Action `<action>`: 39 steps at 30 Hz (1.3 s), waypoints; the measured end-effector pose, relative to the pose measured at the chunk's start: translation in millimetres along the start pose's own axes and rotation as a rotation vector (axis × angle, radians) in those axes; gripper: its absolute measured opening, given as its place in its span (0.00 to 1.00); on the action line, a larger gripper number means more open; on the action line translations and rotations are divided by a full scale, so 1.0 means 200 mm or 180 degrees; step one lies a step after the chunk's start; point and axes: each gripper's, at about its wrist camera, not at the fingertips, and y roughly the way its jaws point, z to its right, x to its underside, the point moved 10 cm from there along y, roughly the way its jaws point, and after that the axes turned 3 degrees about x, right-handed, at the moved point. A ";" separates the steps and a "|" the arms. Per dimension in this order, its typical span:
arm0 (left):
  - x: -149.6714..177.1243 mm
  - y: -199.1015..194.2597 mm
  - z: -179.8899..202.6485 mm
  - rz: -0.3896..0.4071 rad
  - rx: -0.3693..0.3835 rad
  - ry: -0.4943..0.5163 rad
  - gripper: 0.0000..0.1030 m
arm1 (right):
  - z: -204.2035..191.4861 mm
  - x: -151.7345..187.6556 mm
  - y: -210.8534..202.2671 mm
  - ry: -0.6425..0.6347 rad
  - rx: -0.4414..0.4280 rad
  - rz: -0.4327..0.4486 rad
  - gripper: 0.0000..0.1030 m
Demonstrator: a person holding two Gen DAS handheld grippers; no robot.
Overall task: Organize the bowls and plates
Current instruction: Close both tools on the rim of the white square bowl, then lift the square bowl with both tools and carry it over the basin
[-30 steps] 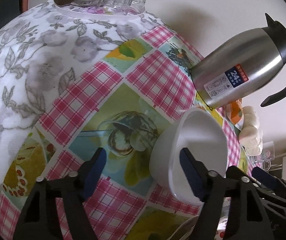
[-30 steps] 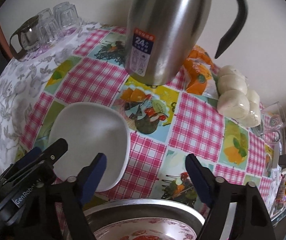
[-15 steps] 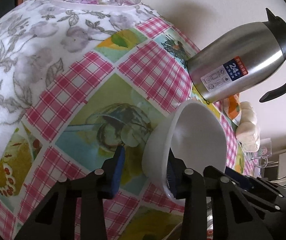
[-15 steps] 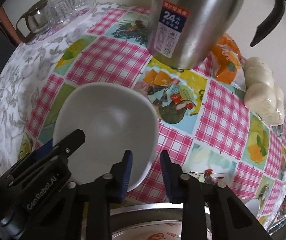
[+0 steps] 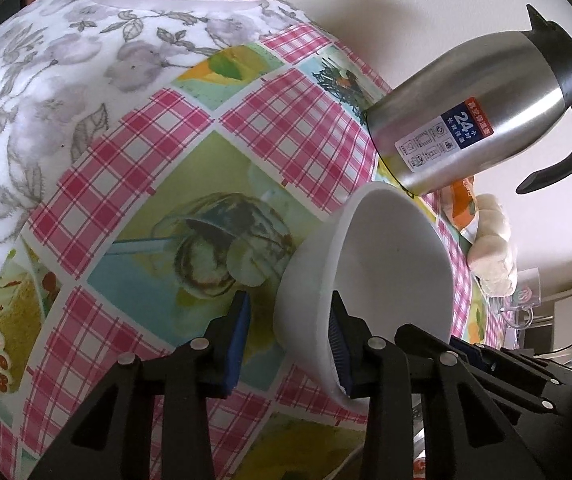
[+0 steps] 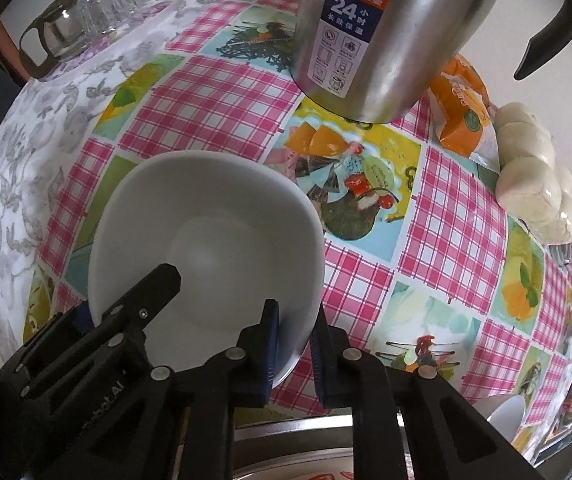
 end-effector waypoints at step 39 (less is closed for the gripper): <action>0.02 -0.44 0.34 0.0389 0.0196 0.0621 0.25 | 0.11 0.06 -0.53 0.0208 -0.0181 0.0817 0.13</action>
